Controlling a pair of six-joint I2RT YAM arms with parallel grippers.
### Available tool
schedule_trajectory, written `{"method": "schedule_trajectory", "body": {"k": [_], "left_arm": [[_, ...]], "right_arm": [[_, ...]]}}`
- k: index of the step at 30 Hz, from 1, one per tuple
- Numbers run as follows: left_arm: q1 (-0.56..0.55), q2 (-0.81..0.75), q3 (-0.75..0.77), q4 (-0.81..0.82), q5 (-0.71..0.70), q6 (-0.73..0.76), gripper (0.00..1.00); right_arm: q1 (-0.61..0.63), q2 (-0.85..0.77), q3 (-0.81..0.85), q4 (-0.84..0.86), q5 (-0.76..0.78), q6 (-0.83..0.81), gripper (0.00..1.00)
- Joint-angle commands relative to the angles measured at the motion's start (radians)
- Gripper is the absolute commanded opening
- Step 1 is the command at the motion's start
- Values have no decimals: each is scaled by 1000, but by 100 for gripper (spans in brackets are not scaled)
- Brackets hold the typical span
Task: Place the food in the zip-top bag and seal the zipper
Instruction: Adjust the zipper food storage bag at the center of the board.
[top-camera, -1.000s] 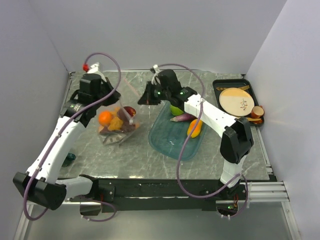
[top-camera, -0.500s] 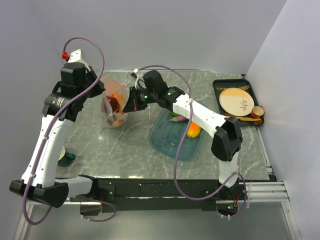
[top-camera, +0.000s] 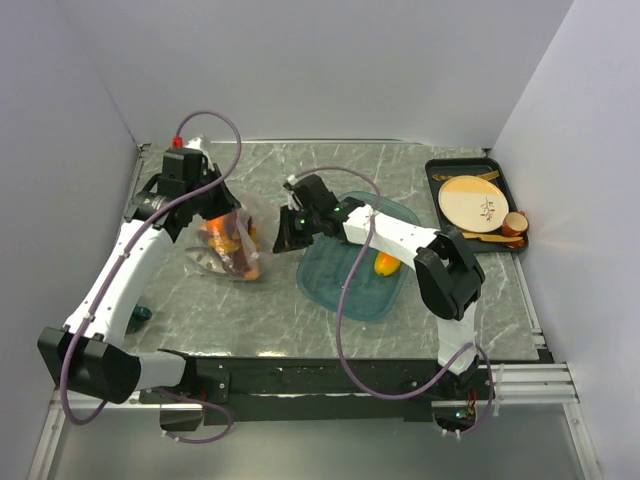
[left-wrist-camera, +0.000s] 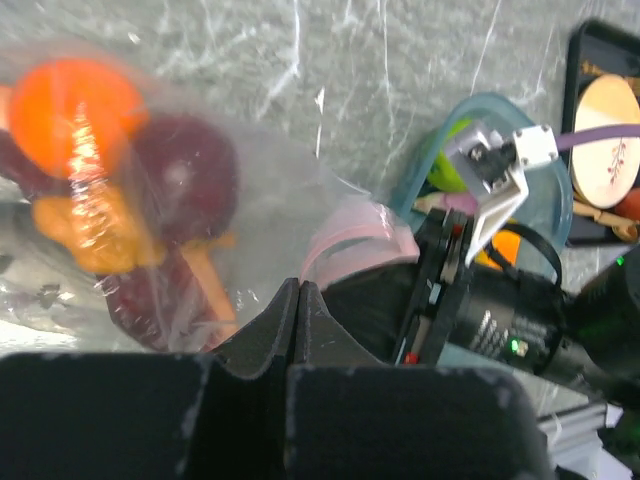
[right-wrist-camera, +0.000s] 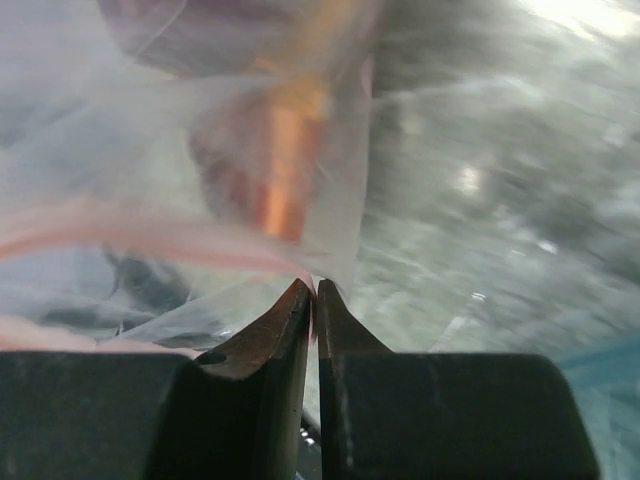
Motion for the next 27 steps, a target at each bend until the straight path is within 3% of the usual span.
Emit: {"method": "schedule_trajectory", "body": {"k": [1, 7, 12, 14, 19, 22, 23, 27], "left_arm": [[0, 0, 8, 95, 74, -13, 1], [0, 12, -41, 133, 109, -18, 1], [-3, 35, -78, 175, 162, -42, 1], [-7, 46, -77, 181, 168, -44, 1], [-20, 67, -74, 198, 195, -44, 1], [-36, 81, -69, 201, 205, -41, 1], [-41, 84, -69, 201, 200, -41, 1], [-64, 92, -72, 212, 195, -38, 1]], "right_arm": [[-26, -95, -21, 13, 93, 55, 14], [-26, -219, -182, 163, 171, 99, 19], [-26, -333, -317, 272, 233, 110, 36], [-26, -340, -301, 223, 269, 104, 46], [-47, -417, -323, 120, 450, 79, 48], [-113, -452, -357, 56, 501, 96, 51], [-163, -462, -368, 39, 506, 105, 60], [-271, -477, -423, -16, 501, 154, 61]]}}
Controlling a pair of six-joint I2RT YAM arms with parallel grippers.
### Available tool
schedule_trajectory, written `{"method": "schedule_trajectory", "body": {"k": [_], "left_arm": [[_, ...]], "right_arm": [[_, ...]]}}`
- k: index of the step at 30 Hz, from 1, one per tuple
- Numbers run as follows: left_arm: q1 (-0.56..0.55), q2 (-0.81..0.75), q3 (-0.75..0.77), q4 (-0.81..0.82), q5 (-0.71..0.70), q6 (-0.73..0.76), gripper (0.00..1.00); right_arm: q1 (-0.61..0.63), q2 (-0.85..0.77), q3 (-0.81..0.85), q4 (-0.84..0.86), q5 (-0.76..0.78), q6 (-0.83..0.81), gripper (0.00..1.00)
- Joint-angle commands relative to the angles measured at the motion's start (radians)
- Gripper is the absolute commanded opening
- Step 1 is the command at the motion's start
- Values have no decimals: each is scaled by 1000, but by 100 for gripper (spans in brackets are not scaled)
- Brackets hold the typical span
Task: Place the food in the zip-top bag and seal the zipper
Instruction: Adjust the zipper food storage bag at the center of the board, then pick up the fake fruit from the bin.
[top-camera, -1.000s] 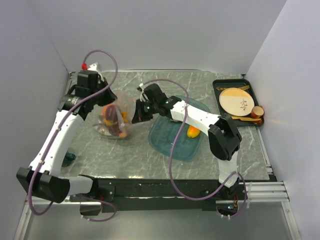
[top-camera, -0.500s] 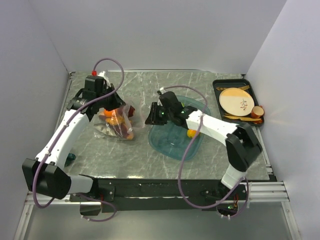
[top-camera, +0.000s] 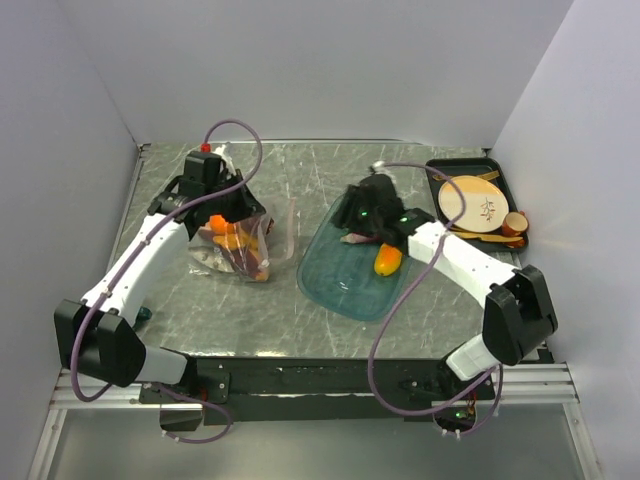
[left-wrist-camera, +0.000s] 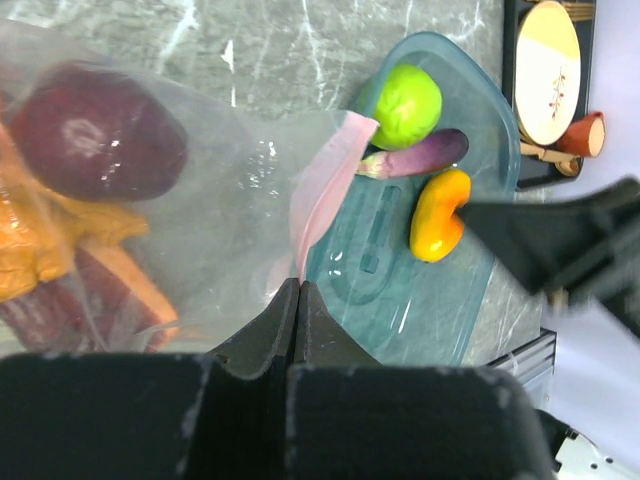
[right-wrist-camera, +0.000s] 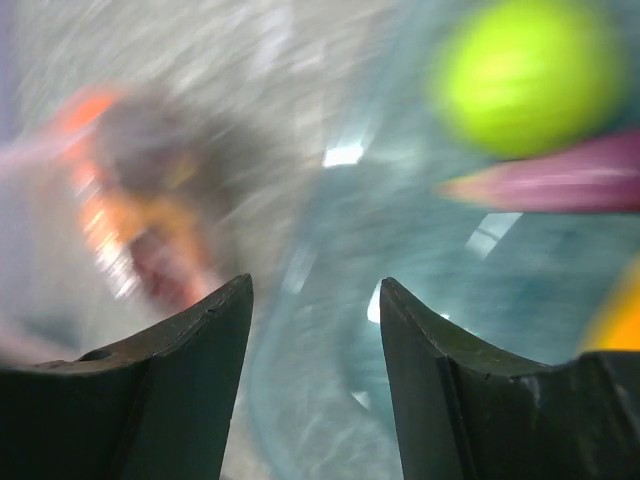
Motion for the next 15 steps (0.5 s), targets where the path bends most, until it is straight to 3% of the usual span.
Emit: {"method": "schedule_trajectory", "body": {"k": [1, 6, 7, 15], "left_arm": [[-24, 6, 7, 54, 13, 5, 1], [-35, 14, 21, 44, -10, 20, 1], [-35, 15, 23, 43, -16, 22, 1], [-35, 22, 32, 34, -27, 34, 1]], "right_arm": [[-110, -46, -70, -89, 81, 51, 62], [-138, -66, -81, -141, 153, 68, 65], [-136, -64, -66, -162, 176, 68, 72], [-149, 28, -12, -334, 288, 64, 72]]}}
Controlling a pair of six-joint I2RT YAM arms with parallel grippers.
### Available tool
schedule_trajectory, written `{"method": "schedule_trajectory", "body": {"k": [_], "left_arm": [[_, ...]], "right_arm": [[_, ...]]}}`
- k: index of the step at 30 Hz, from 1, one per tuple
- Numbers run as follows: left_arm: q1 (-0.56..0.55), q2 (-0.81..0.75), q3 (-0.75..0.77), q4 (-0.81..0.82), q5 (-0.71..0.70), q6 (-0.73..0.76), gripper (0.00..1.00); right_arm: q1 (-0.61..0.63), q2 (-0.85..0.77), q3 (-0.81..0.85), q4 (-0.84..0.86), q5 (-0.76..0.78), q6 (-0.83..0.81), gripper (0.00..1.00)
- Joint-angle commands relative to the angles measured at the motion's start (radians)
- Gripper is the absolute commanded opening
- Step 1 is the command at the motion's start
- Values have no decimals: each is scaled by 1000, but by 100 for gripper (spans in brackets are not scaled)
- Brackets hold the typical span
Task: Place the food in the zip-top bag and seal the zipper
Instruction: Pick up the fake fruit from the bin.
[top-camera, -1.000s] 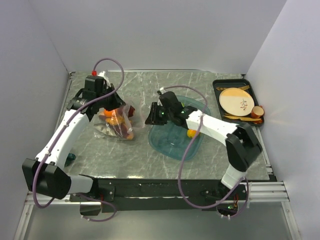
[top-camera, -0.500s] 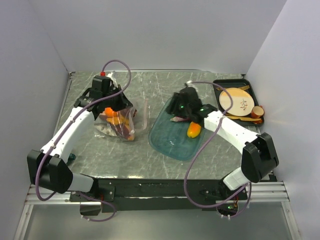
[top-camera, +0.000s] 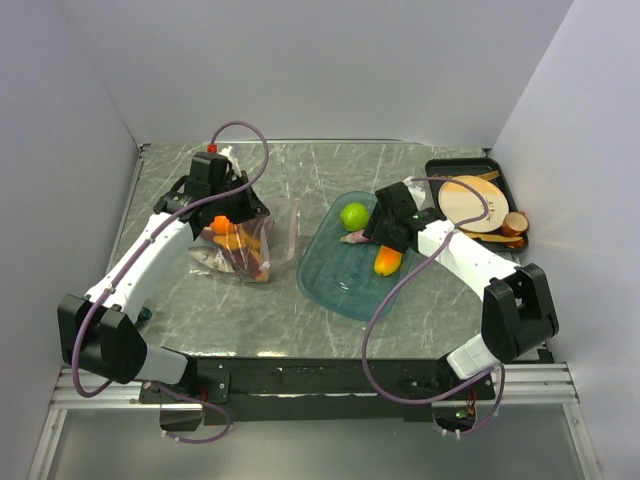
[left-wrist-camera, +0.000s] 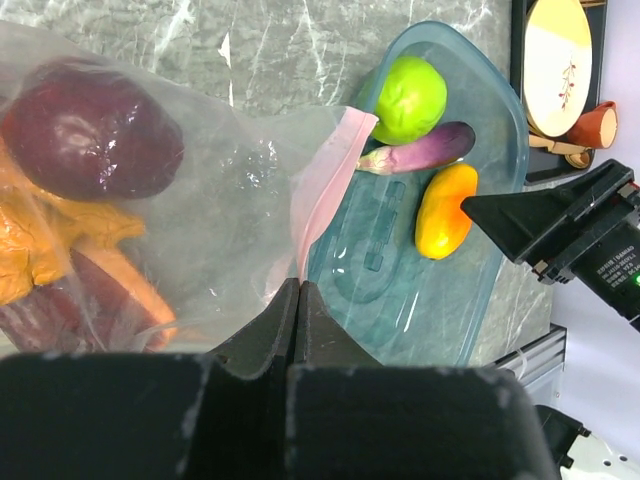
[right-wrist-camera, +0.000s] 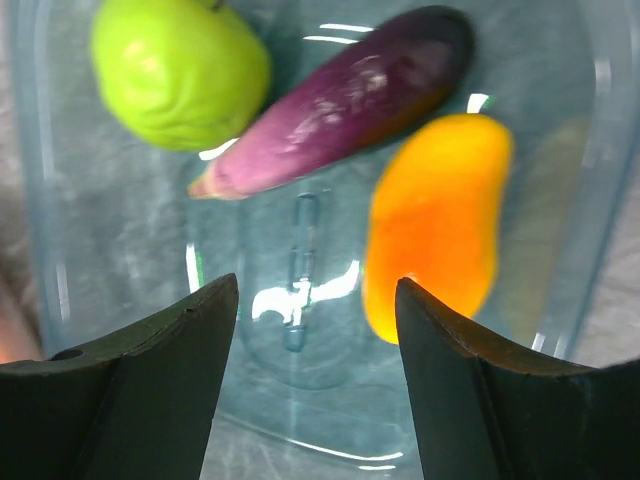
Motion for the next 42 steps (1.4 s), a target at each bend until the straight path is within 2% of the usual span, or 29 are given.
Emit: {"method": "schedule_trajectory", "body": {"k": [1, 4, 20, 31, 32, 35, 36, 37, 42], "left_arm": [[-4, -3, 41, 19, -17, 29, 1], [-4, -14, 46, 8, -33, 35, 1], [-4, -20, 53, 4, -35, 38, 1], [-4, -18, 61, -1, -41, 39, 1], [-4, -17, 62, 0, -41, 38, 1], [-4, -10, 62, 2, -33, 33, 1], [-4, -6, 65, 3, -27, 33, 1], [-4, -3, 69, 3, -27, 32, 1], [-4, 0, 79, -1, -30, 35, 1]], "right_arm": [[-5, 22, 31, -93, 138, 17, 73], [-17, 0, -12, -55, 126, -3, 74], [-98, 107, -36, 5, 123, -112, 74], [-149, 158, 0, 57, -52, -288, 72], [-147, 154, -2, 62, -82, -290, 71], [-149, 146, -9, 86, -127, -293, 59], [-149, 144, -12, 102, -151, -291, 50], [-149, 141, -14, 109, -162, -293, 45], [-150, 149, 16, 125, -187, -299, 30]]}}
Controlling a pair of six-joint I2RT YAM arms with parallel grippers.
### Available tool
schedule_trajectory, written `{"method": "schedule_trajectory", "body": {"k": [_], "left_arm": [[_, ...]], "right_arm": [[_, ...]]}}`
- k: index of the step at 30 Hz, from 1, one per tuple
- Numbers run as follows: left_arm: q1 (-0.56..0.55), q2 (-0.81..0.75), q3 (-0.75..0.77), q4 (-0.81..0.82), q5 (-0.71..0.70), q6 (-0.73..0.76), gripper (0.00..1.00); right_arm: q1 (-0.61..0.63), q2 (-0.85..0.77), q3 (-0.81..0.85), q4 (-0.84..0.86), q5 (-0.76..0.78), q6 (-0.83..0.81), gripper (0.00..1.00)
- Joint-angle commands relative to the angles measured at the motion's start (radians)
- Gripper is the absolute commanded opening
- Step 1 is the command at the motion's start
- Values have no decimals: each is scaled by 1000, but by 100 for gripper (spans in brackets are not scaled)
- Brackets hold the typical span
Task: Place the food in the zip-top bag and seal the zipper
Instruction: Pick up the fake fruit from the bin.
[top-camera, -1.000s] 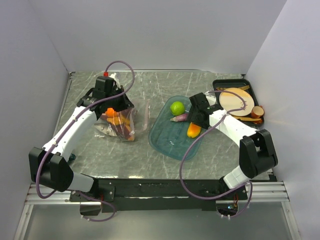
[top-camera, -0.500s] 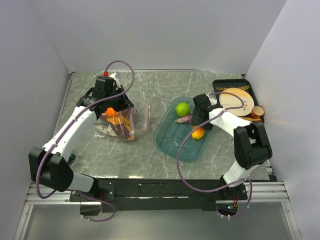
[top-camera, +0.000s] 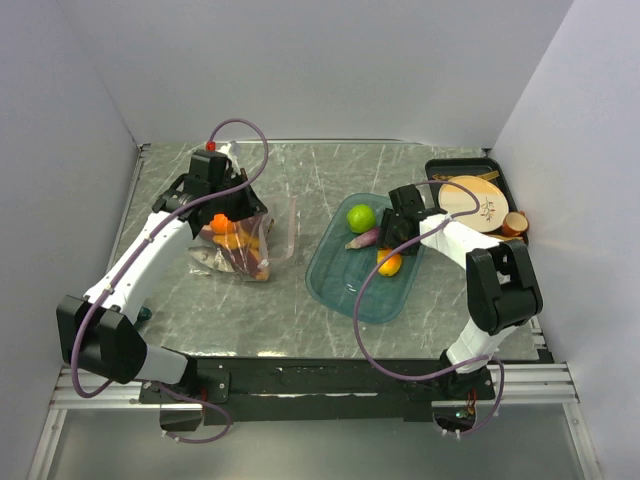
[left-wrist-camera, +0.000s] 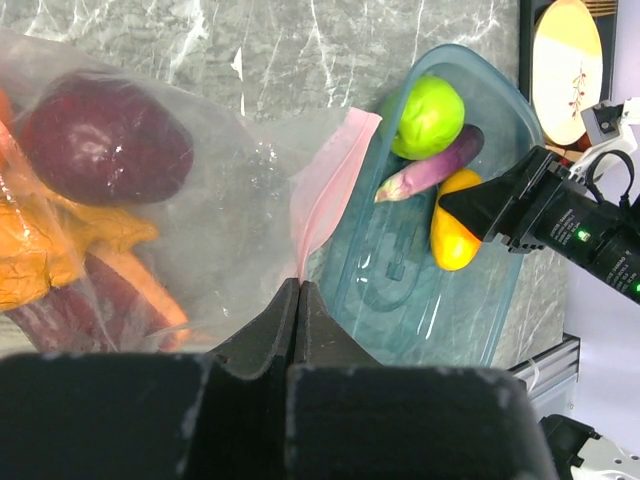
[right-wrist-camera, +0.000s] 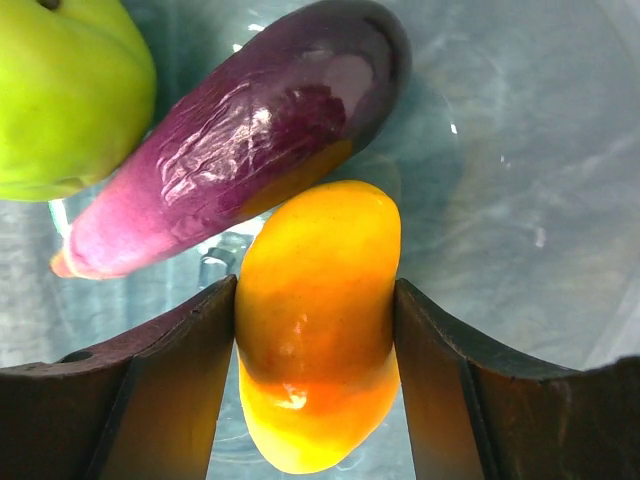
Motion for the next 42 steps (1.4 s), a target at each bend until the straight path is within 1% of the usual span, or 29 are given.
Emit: {"method": "schedule_trajectory", "body": {"k": [1, 8, 14, 19, 22, 23, 25, 26, 27, 30, 31, 34, 38, 42], "left_arm": [[-3, 0, 61, 18, 1, 16, 1], [-3, 0, 56, 16, -7, 18, 1], [-3, -4, 47, 13, -21, 18, 1], [-3, 9, 61, 13, -16, 21, 1], [-3, 18, 69, 13, -15, 24, 1], [-3, 21, 69, 15, -16, 22, 1], [-3, 23, 70, 19, -9, 21, 1], [-3, 27, 73, 23, -7, 21, 1], [-3, 32, 81, 20, -4, 21, 1], [-3, 44, 95, 12, 10, 24, 1], [-3, 44, 96, 9, 7, 27, 1], [-3, 39, 90, 15, 7, 27, 1], [-3, 30, 76, 16, 11, 21, 1], [-3, 23, 69, 23, 10, 19, 1]], "right_arm": [[-2, -13, 58, 50, -57, -20, 30], [-2, 76, 141, 55, -100, -46, 29], [-2, 74, 179, 49, -108, -53, 29], [-2, -12, 156, 56, -120, -35, 29], [-2, -77, 126, 75, -152, -9, 28], [-2, -92, 109, 88, -166, 12, 21], [-2, -137, 86, 114, -223, 42, 19], [-1, -152, 62, 151, -246, 55, 14], [1, -181, 51, 173, -299, 68, 13], [15, -219, 25, 242, -375, 111, 12], [28, -223, 26, 259, -423, 132, 12], [61, -206, 57, 303, -505, 152, 13], [166, -170, 165, 294, -520, 151, 13], [243, -119, 235, 312, -539, 160, 14]]}}
